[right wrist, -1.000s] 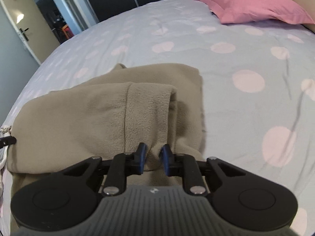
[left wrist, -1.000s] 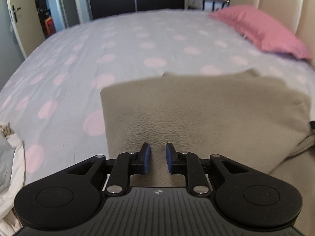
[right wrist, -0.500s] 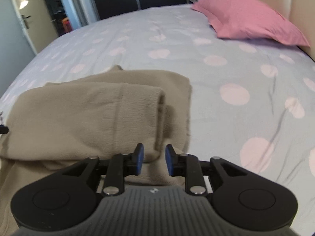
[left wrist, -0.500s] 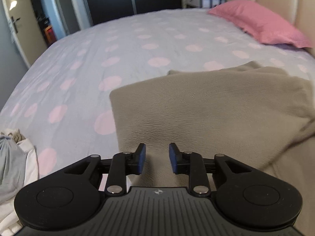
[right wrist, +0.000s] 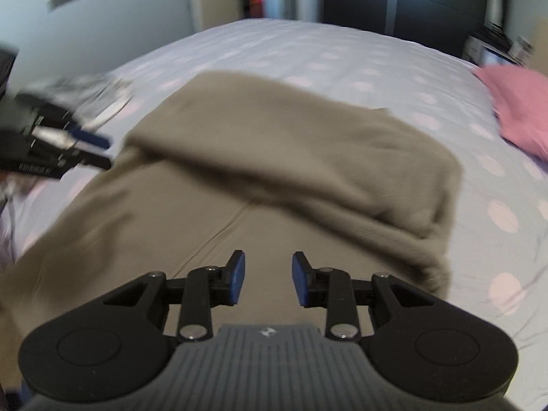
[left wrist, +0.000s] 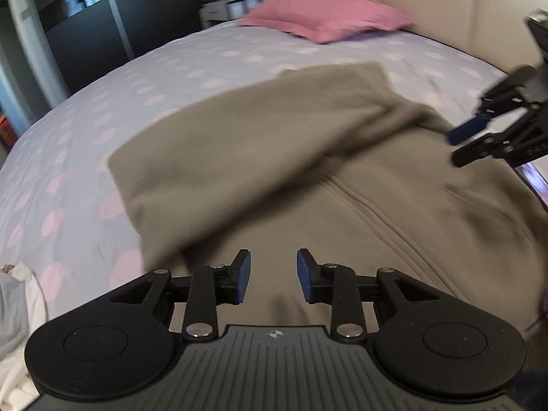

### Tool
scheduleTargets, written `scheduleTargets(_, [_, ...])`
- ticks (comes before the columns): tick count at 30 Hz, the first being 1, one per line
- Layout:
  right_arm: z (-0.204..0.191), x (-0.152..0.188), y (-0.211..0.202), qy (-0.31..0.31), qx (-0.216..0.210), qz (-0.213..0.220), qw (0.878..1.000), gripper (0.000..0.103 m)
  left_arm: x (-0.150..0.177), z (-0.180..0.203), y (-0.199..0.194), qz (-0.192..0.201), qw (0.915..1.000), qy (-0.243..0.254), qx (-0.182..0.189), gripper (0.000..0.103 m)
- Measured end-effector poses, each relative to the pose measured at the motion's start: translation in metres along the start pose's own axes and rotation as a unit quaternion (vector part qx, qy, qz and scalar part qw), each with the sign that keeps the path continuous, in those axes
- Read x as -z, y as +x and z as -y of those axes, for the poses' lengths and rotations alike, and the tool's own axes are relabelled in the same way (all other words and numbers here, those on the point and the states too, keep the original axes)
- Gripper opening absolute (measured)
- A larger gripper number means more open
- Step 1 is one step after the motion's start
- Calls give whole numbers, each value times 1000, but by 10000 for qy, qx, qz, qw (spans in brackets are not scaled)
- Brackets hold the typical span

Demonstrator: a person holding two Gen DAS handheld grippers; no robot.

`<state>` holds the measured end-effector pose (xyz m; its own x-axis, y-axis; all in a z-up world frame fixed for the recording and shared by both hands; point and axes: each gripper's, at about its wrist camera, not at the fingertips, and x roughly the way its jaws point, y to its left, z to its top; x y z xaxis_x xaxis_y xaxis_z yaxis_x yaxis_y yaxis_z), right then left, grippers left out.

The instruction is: Fold clothes

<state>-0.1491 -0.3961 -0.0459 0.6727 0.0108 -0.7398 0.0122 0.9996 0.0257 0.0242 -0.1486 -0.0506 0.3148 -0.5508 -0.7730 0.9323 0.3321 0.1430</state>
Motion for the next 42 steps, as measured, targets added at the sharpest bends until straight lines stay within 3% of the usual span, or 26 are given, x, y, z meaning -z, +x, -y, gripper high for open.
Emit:
scheduleTargets(4, [-50,22,-5,-747,-126,-182,9970,46,35,30,-17,-53,9989,402,233,36])
scheduleTargets(6, [-70,34,-6,-1041,-190,-284,9940,47,49,48,-24,-62,9970,707,299,40])
scheduleTargets(12, [-122,69,-7,-1791,-425,-620,9809,60,87,101,-42,-72,9820,1814,516,50])
scheduleTargets(18, [-171,104,-7,-2503,-635,-947,9614,63,119,151,-38,-233,9513,2964,817,53])
scheduleTargets(24, [-180,129,1,-2822,-504,-1187,9507,74,149,180,-24,-330,9191,3838,834,54])
scheduleTargets(30, [-175,134,3,-2742,-457,-1175,9534,77,172,196,-9,-185,8862,4588,611,69])
scheduleTargets(33, [-174,135,3,-2713,-456,-1172,9543,78,182,201,-1,-93,8738,4841,456,74])
scheduleTargets(34, [-174,135,2,-2707,-454,-1168,9545,79,186,203,1,-51,8670,4969,377,74])
scheduleTargets(37, [-176,138,2,-2693,-450,-1158,9550,80,206,211,7,116,8272,5618,-4,75])
scheduleTargets(38, [-177,139,2,-2695,-454,-1153,9550,81,210,211,9,157,8199,5722,-80,75])
scheduleTargets(40, [-179,142,2,-2720,-459,-1145,9544,83,212,210,12,206,8139,5804,-151,75])
scheduleTargets(42, [-181,144,2,-2779,-444,-1138,9528,84,211,208,13,229,8142,5799,-152,70])
